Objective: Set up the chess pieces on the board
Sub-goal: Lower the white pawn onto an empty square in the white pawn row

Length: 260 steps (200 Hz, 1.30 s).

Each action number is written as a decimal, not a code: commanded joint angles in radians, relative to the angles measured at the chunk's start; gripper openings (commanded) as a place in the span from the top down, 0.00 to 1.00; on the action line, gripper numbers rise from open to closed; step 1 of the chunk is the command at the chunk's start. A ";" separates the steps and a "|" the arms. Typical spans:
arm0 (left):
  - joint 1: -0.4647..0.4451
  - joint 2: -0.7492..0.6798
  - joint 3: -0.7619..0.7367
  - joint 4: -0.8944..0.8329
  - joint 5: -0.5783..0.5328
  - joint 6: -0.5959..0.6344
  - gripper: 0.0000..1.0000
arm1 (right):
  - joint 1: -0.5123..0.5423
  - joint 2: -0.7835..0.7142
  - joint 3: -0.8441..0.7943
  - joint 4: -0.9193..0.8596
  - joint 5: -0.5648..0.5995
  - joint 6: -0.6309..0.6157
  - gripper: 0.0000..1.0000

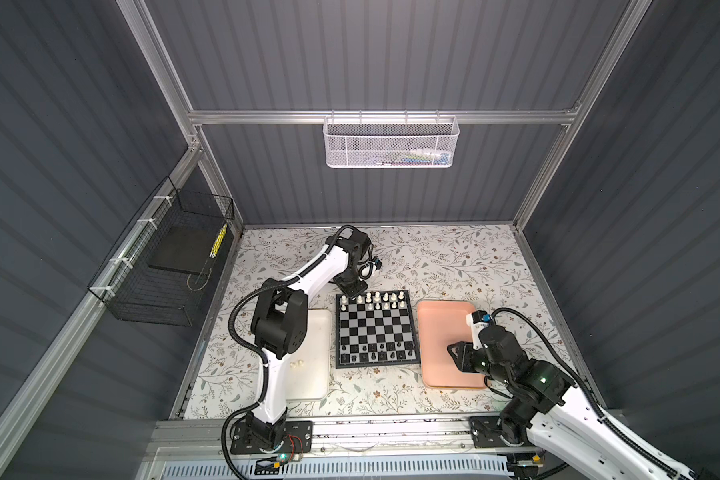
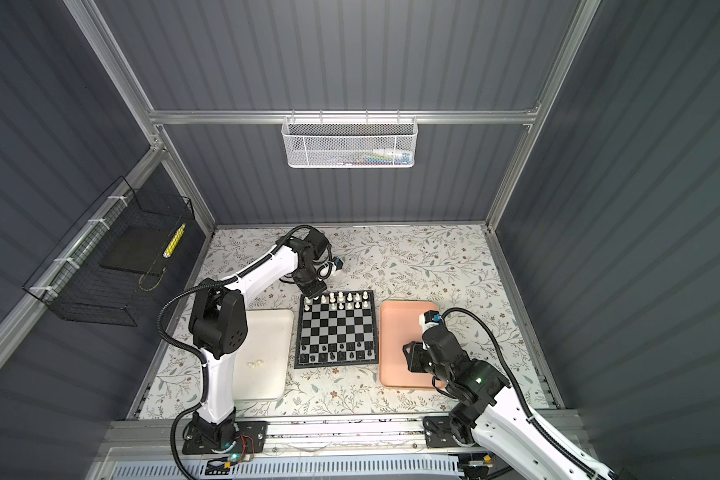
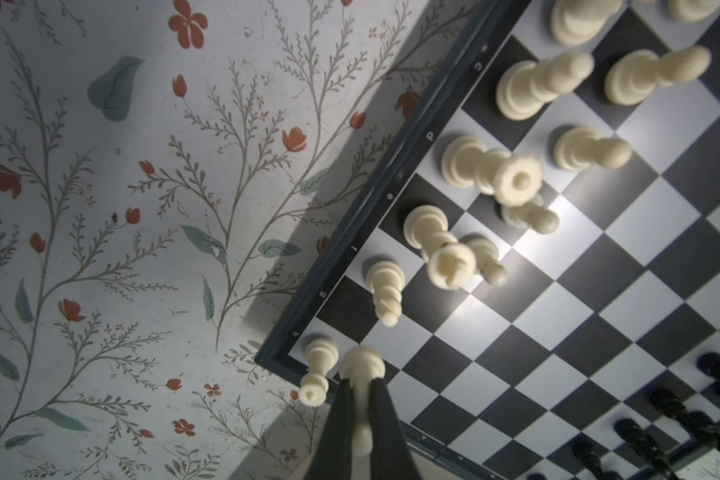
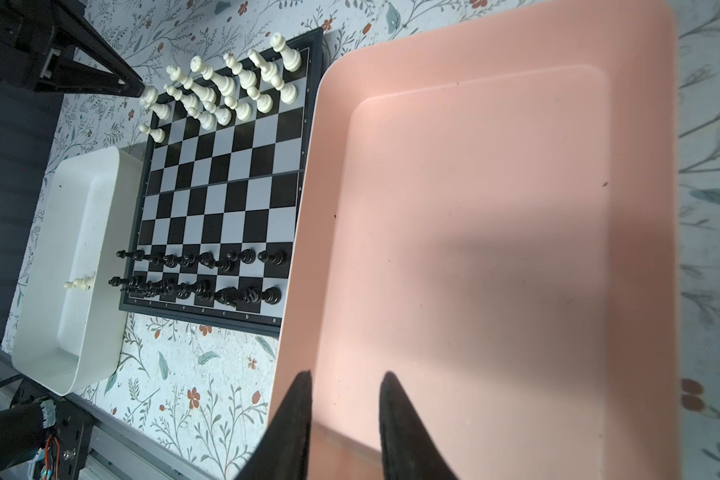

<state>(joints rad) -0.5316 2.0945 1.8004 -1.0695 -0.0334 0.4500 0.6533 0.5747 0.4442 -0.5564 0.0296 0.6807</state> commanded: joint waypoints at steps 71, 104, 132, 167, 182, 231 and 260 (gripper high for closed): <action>-0.004 0.050 0.030 -0.015 0.000 -0.010 0.90 | -0.002 -0.006 -0.017 -0.021 0.007 -0.001 0.69; -0.004 0.056 0.023 -0.011 -0.006 -0.008 0.90 | -0.002 -0.007 -0.016 -0.020 0.006 -0.001 0.68; -0.005 0.056 0.014 -0.004 -0.009 -0.004 0.90 | -0.003 -0.006 -0.015 -0.021 0.007 0.000 0.68; -0.005 0.068 0.017 -0.001 -0.013 -0.006 0.90 | -0.002 -0.008 -0.017 -0.020 0.006 -0.001 0.68; -0.005 0.073 0.017 0.000 -0.015 -0.006 0.91 | -0.002 -0.007 -0.018 -0.018 0.006 -0.001 0.68; -0.005 0.081 0.025 0.003 -0.010 -0.007 0.90 | -0.002 -0.009 -0.019 -0.020 0.004 -0.001 0.68; -0.005 0.092 0.039 0.001 -0.016 -0.005 0.90 | -0.002 -0.009 -0.021 -0.020 0.004 0.000 0.68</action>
<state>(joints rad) -0.5316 2.1616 1.8042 -1.0573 -0.0452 0.4477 0.6533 0.5747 0.4355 -0.5564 0.0292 0.6807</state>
